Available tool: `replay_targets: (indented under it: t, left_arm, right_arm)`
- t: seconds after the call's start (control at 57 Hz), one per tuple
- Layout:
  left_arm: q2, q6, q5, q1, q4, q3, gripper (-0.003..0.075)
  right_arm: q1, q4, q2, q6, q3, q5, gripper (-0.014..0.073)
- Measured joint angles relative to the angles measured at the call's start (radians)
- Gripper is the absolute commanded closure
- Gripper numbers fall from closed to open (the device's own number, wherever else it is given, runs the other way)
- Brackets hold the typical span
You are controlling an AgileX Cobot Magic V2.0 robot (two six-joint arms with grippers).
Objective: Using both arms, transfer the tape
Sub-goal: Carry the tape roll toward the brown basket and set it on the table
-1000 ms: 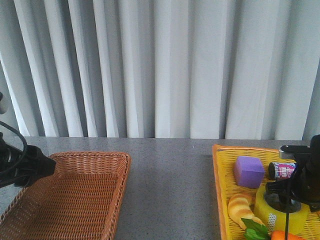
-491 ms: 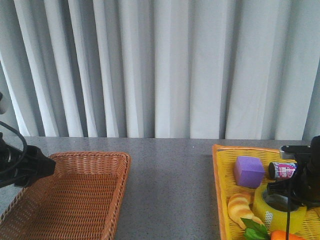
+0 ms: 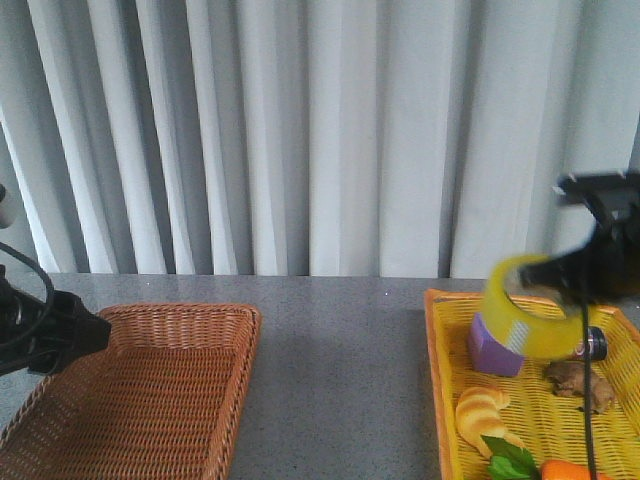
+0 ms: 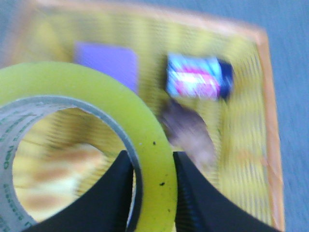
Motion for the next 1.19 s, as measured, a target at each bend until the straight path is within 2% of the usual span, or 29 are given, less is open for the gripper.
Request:
replay_targets:
  t: [0.228, 0.404, 0.614, 0.877, 1.035, 1.193]
  left_arm:
    - [0.0, 0.0, 0.011, 0.0, 0.003, 0.0, 0.0216]
    - [0.0, 0.0, 0.011, 0.0, 0.016, 0.0, 0.0216]
    - [0.0, 0.0, 0.012, 0.0, 0.017, 0.0, 0.0216]
    - [0.0, 0.0, 0.012, 0.0, 0.017, 0.0, 0.0216]
    - [0.0, 0.0, 0.012, 0.0, 0.017, 0.0, 0.0216]
    - [0.0, 0.0, 0.012, 0.0, 0.017, 0.0, 0.0216]
  right_arm:
    - [0.22, 0.014, 0.009, -0.102, -0.109, 0.026, 0.0597]
    - [0.323, 0.04, 0.09, -0.121, -0.113, 0.041, 0.0597]
    - [0.353, 0.096, 0.233, -0.121, -0.112, 0.056, 0.0594]
    - [0.353, 0.143, 0.32, -0.131, -0.112, 0.009, 0.0559]
    - [0.353, 0.144, 0.362, -0.157, -0.112, 0.007, 0.0478]
    - [0.353, 0.147, 0.391, -0.163, -0.112, 0.006, 0.0341]
